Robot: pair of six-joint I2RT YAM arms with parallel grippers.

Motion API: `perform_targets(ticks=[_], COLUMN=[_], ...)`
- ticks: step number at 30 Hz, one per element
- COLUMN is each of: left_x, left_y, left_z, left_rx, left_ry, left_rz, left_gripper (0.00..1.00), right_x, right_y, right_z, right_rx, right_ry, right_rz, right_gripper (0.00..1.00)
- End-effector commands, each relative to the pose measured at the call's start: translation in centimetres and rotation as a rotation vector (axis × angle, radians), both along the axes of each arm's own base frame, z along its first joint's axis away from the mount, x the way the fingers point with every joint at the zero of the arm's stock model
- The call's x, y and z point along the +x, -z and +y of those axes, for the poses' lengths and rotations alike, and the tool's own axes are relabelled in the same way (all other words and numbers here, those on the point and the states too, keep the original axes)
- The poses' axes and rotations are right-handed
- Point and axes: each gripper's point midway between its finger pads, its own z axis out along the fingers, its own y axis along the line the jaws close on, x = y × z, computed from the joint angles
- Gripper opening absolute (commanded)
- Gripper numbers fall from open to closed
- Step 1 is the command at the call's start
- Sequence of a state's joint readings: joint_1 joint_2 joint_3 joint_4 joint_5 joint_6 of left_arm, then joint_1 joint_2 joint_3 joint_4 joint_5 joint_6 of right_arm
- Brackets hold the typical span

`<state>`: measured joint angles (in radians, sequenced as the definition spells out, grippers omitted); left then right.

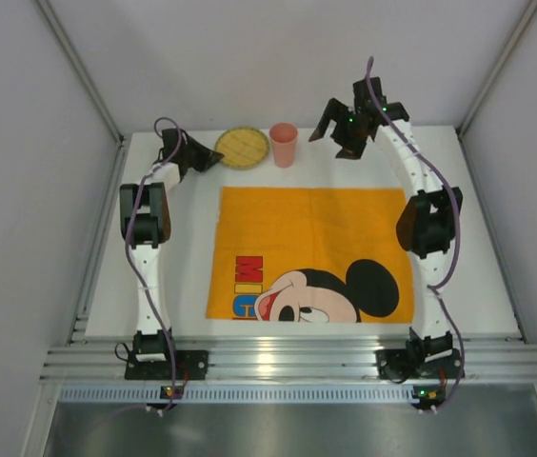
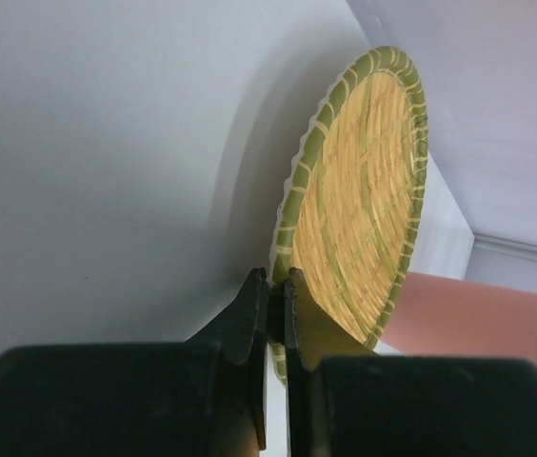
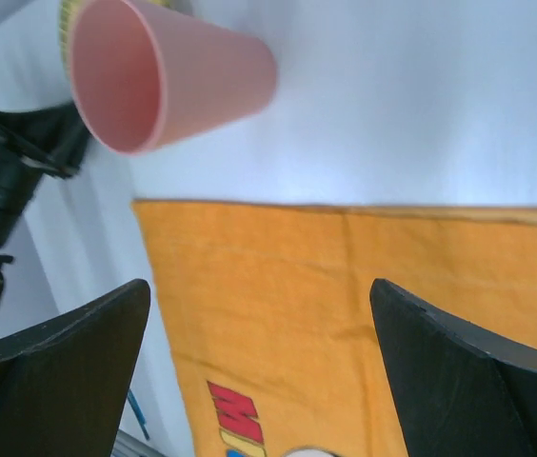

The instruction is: Set the dinner table for one person

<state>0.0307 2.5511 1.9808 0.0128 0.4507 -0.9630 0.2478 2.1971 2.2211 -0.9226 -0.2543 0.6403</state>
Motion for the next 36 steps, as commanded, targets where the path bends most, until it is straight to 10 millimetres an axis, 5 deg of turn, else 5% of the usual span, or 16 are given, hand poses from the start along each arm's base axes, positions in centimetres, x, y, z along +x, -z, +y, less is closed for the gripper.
perform_targets(ticks=[1, 2, 4, 5, 6, 7, 10, 11, 12, 13, 16, 19, 24, 26, 31, 36], left_x=[-2.3, -2.4, -3.9, -4.0, -5.3, -5.6, -7.9, -8.7, -9.9, -10.5, -12.6, -15.0, -20.8, -22.7, -29.2, -32.2], left_y=[2.1, -0.5, -1.2, -4.8, -4.4, -7.8, -9.4, -11.8, -11.2, -13.7, -14.7, -14.8, -11.0, -11.1, -8.7, -7.3], left_z=[-0.4, -0.5, -0.6, -0.5, -0.5, -0.3, -0.3, 0.3, 0.5, 0.6, 0.6, -0.2, -2.4, -3.5, -10.2, -15.8], left_rx=[0.016, 0.018, 0.024, 0.026, 0.021, 0.025, 0.028, 0.021, 0.008, 0.004, -0.010, -0.023, 0.022, 0.033, 0.040, 0.006], left_ry=[0.044, 0.053, 0.061, 0.062, 0.064, 0.067, 0.089, 0.081, 0.076, 0.064, 0.068, 0.106, 0.183, 0.216, 0.422, 0.589], left_rz=[0.080, 0.036, 0.033, -0.042, -0.027, -0.097, -0.107, -0.144, -0.122, -0.175, -0.180, -0.168, -0.035, -0.045, 0.033, 0.077], left_gripper=[0.00, 0.00, 0.00, 0.00, 0.00, 0.00, 0.00, 0.00, 0.00, 0.00, 0.00, 0.00, 0.00, 0.00, 0.00, 0.00], right_x=[3.6, 4.2, 5.4, 5.5, 6.0, 6.2, 6.0, 5.8, 5.9, 5.6, 6.1, 7.1, 8.5, 8.9, 10.0, 10.6], right_y=[-2.2, -2.4, -1.5, -1.3, -1.1, -0.1, 1.1, 1.5, 1.3, 2.2, 1.7, 0.9, 0.2, -0.1, 1.0, 3.9], right_z=[4.4, 5.1, 6.6, 7.6, 8.1, 8.9, 10.6, 10.9, 11.0, 11.0, 10.5, 9.6, 9.3, 9.2, 8.4, 6.7], right_rx=[0.125, 0.164, 0.197, 0.204, 0.210, 0.215, 0.223, 0.214, 0.216, 0.207, 0.187, 0.165, 0.201, 0.219, 0.196, 0.076], right_ry=[-0.011, 0.001, 0.012, 0.005, 0.003, 0.001, -0.025, -0.030, -0.029, -0.022, 0.013, 0.068, 0.101, 0.114, 0.173, 0.218], right_rz=[-0.097, -0.103, -0.124, -0.133, -0.152, -0.142, -0.141, -0.139, -0.153, -0.136, -0.165, -0.205, -0.245, -0.251, -0.257, -0.227], right_gripper=[1.00, 1.00, 1.00, 1.00, 1.00, 1.00, 0.99, 0.99, 0.99, 0.99, 0.99, 0.99, 0.99, 0.99, 0.98, 0.94])
